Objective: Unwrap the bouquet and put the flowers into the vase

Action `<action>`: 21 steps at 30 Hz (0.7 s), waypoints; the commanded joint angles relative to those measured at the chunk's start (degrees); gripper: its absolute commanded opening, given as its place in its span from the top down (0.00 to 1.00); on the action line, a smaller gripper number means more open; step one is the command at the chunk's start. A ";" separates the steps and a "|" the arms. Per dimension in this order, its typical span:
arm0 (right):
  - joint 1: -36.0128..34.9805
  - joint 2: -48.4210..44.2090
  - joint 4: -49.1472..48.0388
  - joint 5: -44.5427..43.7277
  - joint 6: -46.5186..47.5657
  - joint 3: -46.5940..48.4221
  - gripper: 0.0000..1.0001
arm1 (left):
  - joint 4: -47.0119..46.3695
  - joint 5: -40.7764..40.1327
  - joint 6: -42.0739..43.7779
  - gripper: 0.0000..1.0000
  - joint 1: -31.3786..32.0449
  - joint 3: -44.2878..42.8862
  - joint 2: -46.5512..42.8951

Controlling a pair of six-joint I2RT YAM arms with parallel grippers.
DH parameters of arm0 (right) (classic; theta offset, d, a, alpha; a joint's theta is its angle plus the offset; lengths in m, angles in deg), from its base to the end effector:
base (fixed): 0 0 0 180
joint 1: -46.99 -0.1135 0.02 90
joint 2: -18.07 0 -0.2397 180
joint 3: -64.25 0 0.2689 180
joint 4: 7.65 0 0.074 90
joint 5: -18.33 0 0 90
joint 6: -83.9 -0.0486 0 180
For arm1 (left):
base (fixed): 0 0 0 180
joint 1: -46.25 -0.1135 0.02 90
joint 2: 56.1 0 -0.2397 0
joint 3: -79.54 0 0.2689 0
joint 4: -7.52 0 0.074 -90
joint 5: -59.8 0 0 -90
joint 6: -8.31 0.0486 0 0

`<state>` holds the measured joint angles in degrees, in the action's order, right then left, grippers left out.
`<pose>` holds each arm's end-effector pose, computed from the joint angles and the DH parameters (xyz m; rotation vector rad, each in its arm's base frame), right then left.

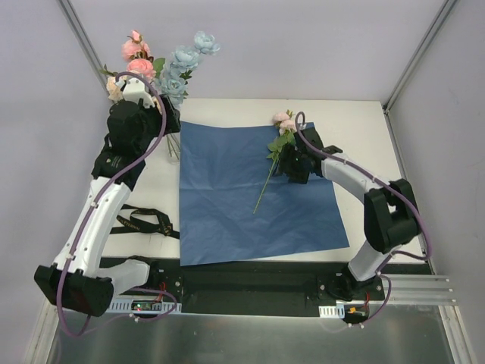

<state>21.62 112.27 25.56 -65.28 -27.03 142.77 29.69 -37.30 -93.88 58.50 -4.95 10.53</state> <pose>0.3382 0.1664 0.1877 -0.1479 2.4755 0.4928 0.2971 -0.0584 0.4068 -0.0939 1.6475 -0.2235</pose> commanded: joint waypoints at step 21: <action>-4.52 19.18 2.62 -12.28 -4.12 18.12 0.58 | 0.74 37.07 3.31 0.32 11.38 -4.08 1.74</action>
<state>18.12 129.53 26.61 -71.88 -30.74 156.08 31.24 -0.99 -91.27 65.47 -7.46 11.28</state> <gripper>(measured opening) 0.449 0.683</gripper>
